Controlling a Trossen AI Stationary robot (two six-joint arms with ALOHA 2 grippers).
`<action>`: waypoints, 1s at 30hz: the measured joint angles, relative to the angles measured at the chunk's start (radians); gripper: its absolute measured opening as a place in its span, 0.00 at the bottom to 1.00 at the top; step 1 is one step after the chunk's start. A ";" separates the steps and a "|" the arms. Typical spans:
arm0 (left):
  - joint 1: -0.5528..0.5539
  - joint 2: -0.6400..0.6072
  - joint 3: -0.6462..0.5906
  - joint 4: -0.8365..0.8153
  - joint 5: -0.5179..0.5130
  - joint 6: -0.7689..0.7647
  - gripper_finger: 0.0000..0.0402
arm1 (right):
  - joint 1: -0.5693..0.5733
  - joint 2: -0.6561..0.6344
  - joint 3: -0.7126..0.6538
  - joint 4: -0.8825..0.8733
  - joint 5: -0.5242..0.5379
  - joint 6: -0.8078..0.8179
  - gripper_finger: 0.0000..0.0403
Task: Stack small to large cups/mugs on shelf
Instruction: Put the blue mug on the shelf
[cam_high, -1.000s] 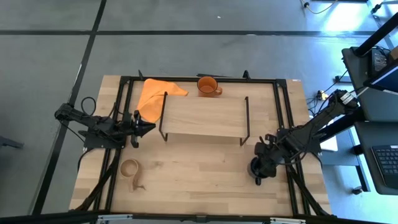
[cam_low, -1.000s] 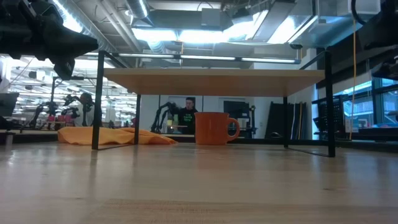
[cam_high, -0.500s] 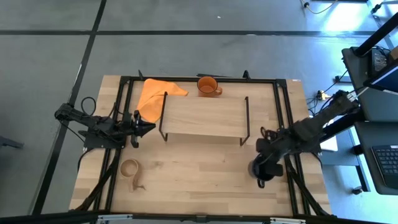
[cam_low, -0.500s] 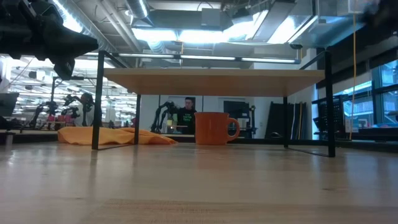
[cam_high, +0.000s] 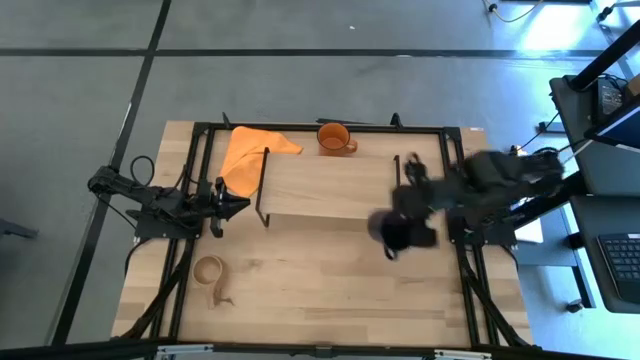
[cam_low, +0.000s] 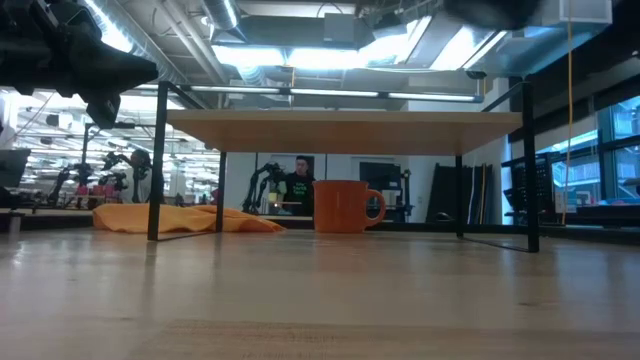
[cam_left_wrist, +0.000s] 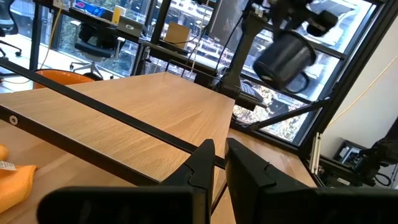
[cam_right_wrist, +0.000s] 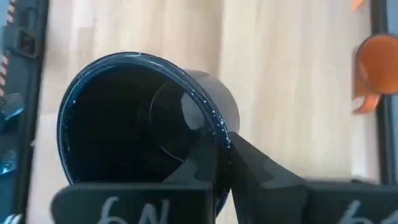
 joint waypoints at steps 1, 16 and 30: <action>0.000 0.000 0.000 0.000 0.000 0.000 0.08 | -0.040 0.026 0.028 -0.003 -0.031 -0.046 0.06; 0.000 0.000 0.000 0.000 0.000 0.000 0.08 | -0.572 0.217 0.107 -0.062 -0.297 -0.337 0.06; 0.000 0.000 0.000 0.000 0.000 0.000 0.08 | -0.607 0.332 0.107 -0.046 -0.321 -0.332 0.06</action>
